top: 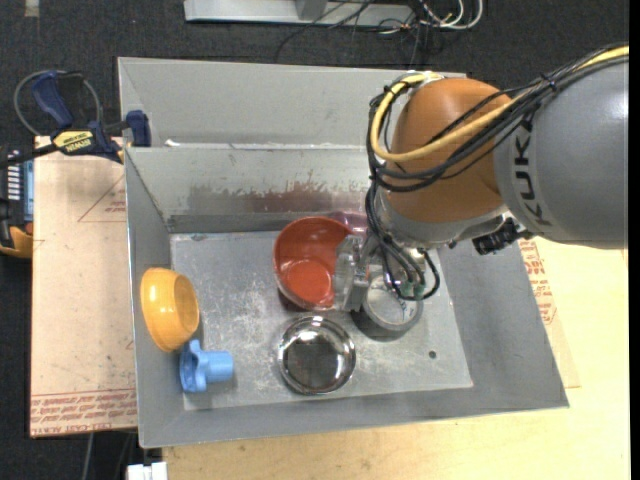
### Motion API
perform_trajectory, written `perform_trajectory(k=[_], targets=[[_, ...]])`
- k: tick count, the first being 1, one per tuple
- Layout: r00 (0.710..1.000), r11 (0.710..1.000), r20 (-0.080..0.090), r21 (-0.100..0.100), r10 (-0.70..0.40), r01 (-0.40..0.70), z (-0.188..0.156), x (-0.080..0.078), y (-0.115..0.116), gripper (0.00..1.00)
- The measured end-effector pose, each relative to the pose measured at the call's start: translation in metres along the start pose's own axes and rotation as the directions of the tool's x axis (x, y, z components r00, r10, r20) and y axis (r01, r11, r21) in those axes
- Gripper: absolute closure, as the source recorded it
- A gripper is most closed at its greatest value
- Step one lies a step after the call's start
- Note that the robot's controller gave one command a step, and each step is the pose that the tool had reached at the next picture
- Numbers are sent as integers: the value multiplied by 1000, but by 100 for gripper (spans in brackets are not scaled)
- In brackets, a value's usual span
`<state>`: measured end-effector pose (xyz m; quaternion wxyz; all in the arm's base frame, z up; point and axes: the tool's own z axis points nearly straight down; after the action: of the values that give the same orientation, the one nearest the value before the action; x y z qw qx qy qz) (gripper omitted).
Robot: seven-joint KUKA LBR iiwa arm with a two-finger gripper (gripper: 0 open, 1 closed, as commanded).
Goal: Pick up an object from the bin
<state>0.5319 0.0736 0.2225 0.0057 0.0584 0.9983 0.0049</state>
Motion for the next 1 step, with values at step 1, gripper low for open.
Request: perform_trajectory(k=[1], targets=[[1000, 1000, -14, 6, -18, 18, 50, -8, 8, 100]])
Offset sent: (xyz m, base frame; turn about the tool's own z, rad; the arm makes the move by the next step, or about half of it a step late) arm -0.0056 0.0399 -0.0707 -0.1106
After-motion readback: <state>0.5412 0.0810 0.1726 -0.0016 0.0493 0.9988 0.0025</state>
